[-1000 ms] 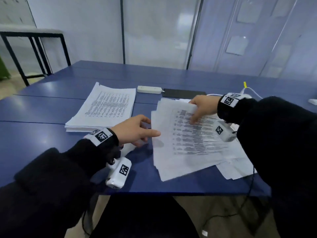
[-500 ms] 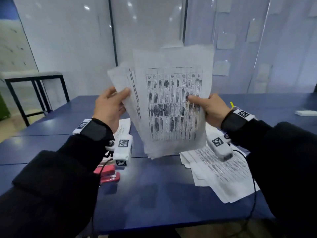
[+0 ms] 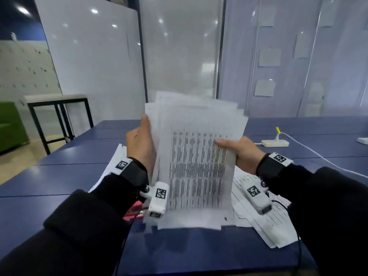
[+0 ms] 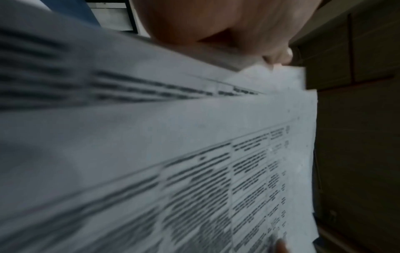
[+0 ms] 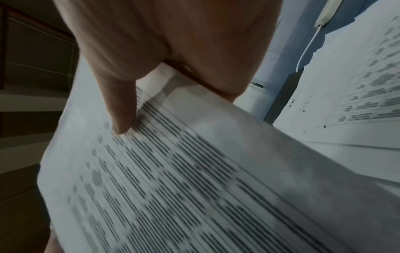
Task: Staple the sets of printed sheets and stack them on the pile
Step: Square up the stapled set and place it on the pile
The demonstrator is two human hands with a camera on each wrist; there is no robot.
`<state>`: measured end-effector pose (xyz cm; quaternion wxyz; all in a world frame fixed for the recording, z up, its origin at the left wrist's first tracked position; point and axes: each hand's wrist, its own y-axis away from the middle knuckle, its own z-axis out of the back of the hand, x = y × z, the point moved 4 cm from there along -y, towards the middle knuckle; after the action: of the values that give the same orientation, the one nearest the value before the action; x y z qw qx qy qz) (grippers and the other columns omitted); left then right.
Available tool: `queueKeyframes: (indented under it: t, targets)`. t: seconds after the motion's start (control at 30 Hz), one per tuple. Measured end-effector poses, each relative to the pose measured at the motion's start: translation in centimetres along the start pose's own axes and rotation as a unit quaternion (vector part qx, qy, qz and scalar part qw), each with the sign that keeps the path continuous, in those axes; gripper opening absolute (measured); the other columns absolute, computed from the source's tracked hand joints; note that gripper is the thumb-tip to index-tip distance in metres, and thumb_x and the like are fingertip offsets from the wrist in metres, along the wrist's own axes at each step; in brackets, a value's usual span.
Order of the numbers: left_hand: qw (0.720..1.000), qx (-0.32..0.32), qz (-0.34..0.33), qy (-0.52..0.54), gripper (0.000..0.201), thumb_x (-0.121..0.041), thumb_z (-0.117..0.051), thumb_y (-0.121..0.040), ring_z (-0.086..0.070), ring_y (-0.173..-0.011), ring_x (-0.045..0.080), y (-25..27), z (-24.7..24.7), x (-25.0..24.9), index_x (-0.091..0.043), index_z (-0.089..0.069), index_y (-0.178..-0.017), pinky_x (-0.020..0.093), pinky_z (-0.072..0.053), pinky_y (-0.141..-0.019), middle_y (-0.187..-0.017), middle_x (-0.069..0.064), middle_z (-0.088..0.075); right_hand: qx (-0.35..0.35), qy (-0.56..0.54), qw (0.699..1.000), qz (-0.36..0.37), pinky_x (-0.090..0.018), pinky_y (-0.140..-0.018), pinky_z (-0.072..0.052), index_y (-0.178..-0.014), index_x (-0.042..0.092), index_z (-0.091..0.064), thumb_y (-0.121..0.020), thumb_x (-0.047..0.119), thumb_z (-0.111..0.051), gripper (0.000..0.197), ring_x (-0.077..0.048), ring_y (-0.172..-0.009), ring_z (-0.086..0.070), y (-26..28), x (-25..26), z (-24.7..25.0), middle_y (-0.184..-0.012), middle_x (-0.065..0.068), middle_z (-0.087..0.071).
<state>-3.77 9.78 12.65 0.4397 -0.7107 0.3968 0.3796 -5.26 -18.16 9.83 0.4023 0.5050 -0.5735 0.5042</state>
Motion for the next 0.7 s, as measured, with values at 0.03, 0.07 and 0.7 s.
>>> queueKeyframes:
  t: [0.03, 0.07, 0.7]
  targets:
    - [1.0, 0.011, 0.008, -0.006, 0.045, -0.052, -0.052, -0.105, -0.041, -0.056, 0.009, 0.1, 0.3, 0.5, -0.018, -0.041, -0.076, 0.025, -0.034, -0.055, -0.07, 0.003, -0.043, -0.001, 0.002, 1.0, 0.002, -0.044, -0.095, -0.059, -0.118, -0.004, -0.071, -0.076, 0.012, -0.081, 0.046, -0.033, -0.103, -0.071, 0.1, -0.2, -0.2, -0.116, -0.019, -0.074]
    - [0.999, 0.029, 0.01, -0.011, 0.044, -0.054, -0.047, -0.106, -0.048, -0.062, 0.006, 0.2, 0.6, 0.9, -0.018, -0.052, -0.082, 0.023, -0.041, -0.061, -0.074, 0.001, -0.051, -0.005, 0.006, 1.0, 0.011, -0.044, -0.094, -0.059, -0.117, -0.004, -0.071, -0.073, 0.013, -0.082, 0.047, -0.032, -0.102, -0.072, 0.2, -0.3, -0.4, -0.115, -0.02, -0.075]
    - [0.981, 0.134, -0.048, -0.134, 0.036, -0.031, -0.072, -0.096, -0.069, -0.104, -0.002, 1.7, 0.8, 1.6, -0.024, -0.05, -0.124, 0.047, -0.051, -0.108, -0.115, -0.013, -0.072, -0.068, 0.153, 0.973, 0.159, -0.044, -0.101, -0.057, -0.11, 0.012, -0.076, -0.086, 0.01, -0.082, 0.025, -0.022, -0.105, -0.075, 0.9, 2.2, -3.0, -0.109, -0.004, -0.079]
